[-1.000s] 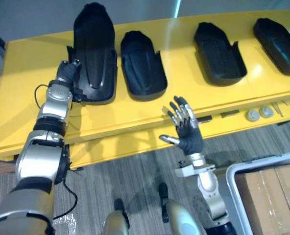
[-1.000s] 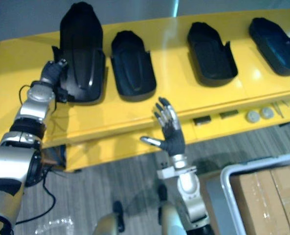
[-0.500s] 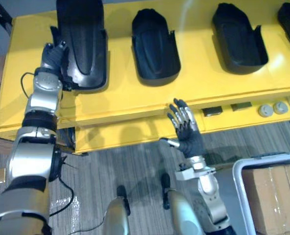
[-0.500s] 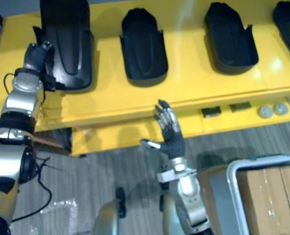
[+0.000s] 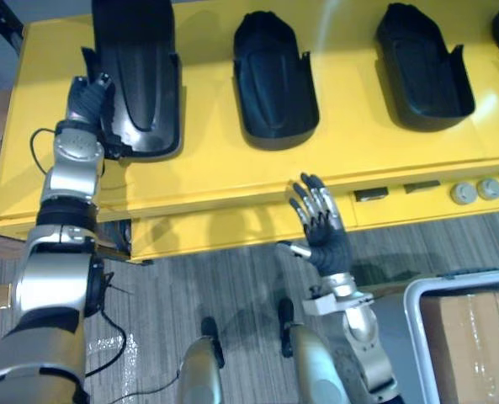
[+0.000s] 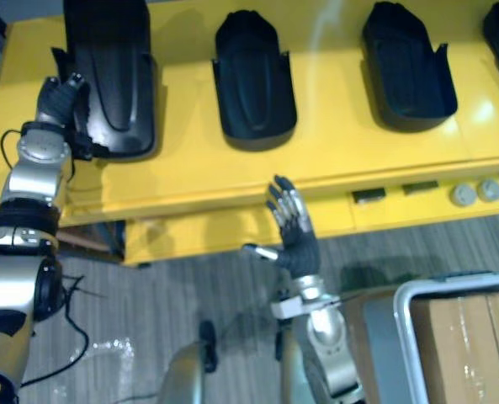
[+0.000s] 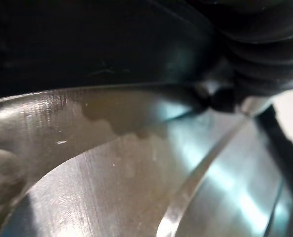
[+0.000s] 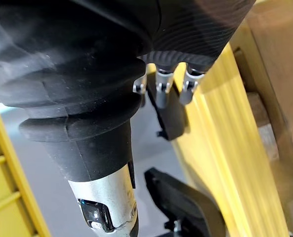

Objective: Walk over and take plastic housings, then place them on the shelf

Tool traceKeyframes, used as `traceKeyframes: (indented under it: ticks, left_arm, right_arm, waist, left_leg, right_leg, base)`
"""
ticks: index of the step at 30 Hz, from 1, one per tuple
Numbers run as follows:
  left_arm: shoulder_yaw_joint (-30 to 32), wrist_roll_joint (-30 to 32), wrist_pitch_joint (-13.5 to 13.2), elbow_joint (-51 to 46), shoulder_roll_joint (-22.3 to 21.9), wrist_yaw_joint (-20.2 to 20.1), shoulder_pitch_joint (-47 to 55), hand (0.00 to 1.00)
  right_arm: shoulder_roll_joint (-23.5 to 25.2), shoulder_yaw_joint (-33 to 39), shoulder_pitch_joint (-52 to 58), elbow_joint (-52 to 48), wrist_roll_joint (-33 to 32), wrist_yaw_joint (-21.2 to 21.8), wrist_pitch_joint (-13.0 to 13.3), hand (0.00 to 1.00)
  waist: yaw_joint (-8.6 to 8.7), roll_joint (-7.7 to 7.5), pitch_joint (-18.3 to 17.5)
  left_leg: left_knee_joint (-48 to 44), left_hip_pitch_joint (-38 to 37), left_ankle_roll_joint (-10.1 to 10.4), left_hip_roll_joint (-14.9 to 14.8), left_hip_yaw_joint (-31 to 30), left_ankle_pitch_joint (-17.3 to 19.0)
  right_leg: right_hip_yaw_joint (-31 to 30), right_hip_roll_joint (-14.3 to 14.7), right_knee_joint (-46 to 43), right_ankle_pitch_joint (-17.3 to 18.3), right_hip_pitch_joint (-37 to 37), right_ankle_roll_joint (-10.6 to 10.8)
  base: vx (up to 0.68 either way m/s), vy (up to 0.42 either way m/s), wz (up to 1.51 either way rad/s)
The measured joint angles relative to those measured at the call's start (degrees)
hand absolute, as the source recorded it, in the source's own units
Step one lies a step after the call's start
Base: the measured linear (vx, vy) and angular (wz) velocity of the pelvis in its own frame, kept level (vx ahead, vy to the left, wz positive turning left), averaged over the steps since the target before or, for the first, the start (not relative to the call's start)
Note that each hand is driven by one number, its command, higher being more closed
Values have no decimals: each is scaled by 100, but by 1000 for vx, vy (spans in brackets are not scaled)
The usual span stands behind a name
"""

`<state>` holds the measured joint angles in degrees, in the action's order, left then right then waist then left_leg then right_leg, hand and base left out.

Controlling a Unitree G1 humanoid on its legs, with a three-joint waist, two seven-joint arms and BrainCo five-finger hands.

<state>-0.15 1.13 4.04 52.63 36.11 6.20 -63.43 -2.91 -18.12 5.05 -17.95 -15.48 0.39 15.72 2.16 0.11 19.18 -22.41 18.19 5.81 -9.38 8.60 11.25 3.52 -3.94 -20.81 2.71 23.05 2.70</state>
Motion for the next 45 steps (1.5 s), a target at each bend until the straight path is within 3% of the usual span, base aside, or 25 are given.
traceKeyframes:
  ticks: [6, 7, 30, 35, 38, 41, 45]
  left_arm:
    - [91, 2, 19, 0, 0, -13, 69, 100]
    - [167, 0, 20, 0, 0, -17, 71, 0]
    - [233, 388, 37, -28, 0, 23, 70, 0]
    - [352, 429, 40, -105, -32, 524, 70, 0]
    - [466, 415, 39, -661, -66, 1059, 191, 0]
    - [710, 420, -16, -2043, -158, 1644, 756, 0]
    - [1365, 763, -113, -4119, -837, 2370, 1952, 0]
  right_arm:
    - [-4, -15, 106, -1, -2, 99, 0, 0]
    - [-4, -14, 107, 0, -3, 98, 0, 0]
    - [-5, -18, 150, 22, -7, 108, 0, 0]
    - [-11, -19, 123, 167, 2, 106, 4, 0]
    - [-35, -16, 6, 428, 7, 97, 19, 0]
    - [-49, 15, -128, 730, 37, 84, 29, 0]
    - [-47, 64, -244, 905, 56, 73, 52, 0]
  waist:
    - [-2, 1, 0]
    - [-3, 1, 0]
    - [-18, 12, -9]
    - [4, 10, -13]
    - [21, 8, -54]
    - [29, 24, -183]
    - [19, 33, -545]
  left_leg:
    - [-4, 4, -3, 6, 6, 29]
    - [-4, 21, -2, 6, 11, 27]
    - [4, 19, 0, 33, 38, 24]
    - [18, 19, 0, 52, 4, 21]
    - [72, -7, -1, 64, -23, 19]
    - [120, -14, 2, 89, -32, 4]
    - [352, -244, -3, 131, -26, 0]
  right_leg:
    - [34, -26, -77, 70, 24, 12]
    - [31, -26, -80, 70, 50, 12]
    - [-12, -52, -76, 69, 72, 15]
    - [5, -58, -33, 61, 42, 26]
    - [57, -64, 63, 43, -35, 47]
    - [81, -77, 187, 20, -95, 75]
    - [97, -89, 417, 1, -330, 86]
  base:
    - [6, -6, 3]
    - [45, -8, -1]
    - [11, -1, -1]
    - [0, 0, 2]
    - [12, 4, 7]
    - [55, 15, 5]
    - [125, 24, 1]
